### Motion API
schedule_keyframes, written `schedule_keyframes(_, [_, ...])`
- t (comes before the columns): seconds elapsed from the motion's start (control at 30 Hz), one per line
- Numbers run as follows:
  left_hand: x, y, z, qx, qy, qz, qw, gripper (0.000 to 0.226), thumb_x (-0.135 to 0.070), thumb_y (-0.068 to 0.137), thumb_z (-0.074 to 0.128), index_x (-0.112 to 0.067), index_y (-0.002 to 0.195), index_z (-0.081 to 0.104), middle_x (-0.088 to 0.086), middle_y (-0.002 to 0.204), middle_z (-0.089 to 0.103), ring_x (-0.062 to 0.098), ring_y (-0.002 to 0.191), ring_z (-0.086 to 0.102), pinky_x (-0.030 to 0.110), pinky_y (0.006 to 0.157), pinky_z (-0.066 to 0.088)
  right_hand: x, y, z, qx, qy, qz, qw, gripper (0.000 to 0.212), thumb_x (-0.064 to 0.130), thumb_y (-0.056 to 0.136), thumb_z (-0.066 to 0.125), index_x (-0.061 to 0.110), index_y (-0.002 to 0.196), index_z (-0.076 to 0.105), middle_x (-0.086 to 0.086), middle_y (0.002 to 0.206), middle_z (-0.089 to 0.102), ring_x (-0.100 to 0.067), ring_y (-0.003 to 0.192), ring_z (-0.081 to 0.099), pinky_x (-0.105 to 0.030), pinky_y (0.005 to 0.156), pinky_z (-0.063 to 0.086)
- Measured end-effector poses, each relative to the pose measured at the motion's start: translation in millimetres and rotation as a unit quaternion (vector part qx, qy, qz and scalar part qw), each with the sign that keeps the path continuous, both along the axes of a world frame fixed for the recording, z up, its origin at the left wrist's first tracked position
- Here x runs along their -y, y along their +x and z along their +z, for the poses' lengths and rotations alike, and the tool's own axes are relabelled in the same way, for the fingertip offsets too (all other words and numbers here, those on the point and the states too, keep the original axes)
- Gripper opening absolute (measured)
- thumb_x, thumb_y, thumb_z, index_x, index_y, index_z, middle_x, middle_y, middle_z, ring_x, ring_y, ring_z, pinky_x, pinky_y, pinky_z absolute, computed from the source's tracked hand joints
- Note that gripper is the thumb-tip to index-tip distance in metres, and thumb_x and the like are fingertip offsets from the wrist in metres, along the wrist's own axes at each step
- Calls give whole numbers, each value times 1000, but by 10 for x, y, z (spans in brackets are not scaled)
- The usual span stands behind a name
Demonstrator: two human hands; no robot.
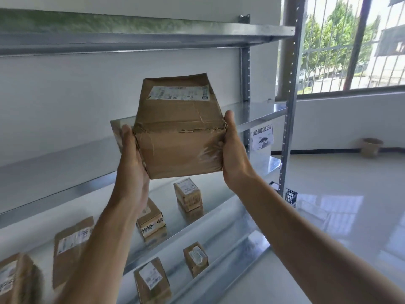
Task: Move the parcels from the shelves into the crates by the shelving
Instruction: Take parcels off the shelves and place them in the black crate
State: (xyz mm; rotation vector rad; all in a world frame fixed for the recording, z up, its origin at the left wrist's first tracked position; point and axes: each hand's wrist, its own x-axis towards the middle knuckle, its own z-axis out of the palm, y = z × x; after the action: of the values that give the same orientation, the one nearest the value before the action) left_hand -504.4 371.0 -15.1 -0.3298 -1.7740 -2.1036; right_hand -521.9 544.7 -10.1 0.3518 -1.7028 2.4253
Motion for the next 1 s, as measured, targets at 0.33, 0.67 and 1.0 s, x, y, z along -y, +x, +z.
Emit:
schedule_keyframes(0.33, [-1245, 108, 60, 24, -17, -103, 994, 50, -59, 106, 15, -49, 113, 63, -25, 106, 75, -4, 104, 70, 32, 98, 54, -1257, 270, -141, -21, -19, -112, 993, 68, 63, 104, 26, 17, 133, 66, -27, 112, 69, -34, 97, 69, -39, 83, 61])
schedule_keyframes(0.67, [-2373, 208, -113, 41, -25, -252, 966, 57, -55, 109, 12, -41, 115, 67, -14, 118, 75, 7, 117, 68, 43, 112, 46, -2392, 767, -406, 1, -35, -214, 976, 58, 53, 109, 22, 20, 92, 67, 11, 55, 67, 0, 53, 66, -16, 56, 52])
schedule_keyframes(1.0, [-3264, -158, -497, 83, -38, -371, 924, 59, -57, 107, 14, -37, 120, 68, -5, 123, 74, 13, 117, 69, 50, 112, 46, -3095, 960, -776, 28, -67, -321, 944, 58, 54, 108, 21, 23, 105, 70, 9, 73, 74, -4, 63, 70, -19, 57, 55])
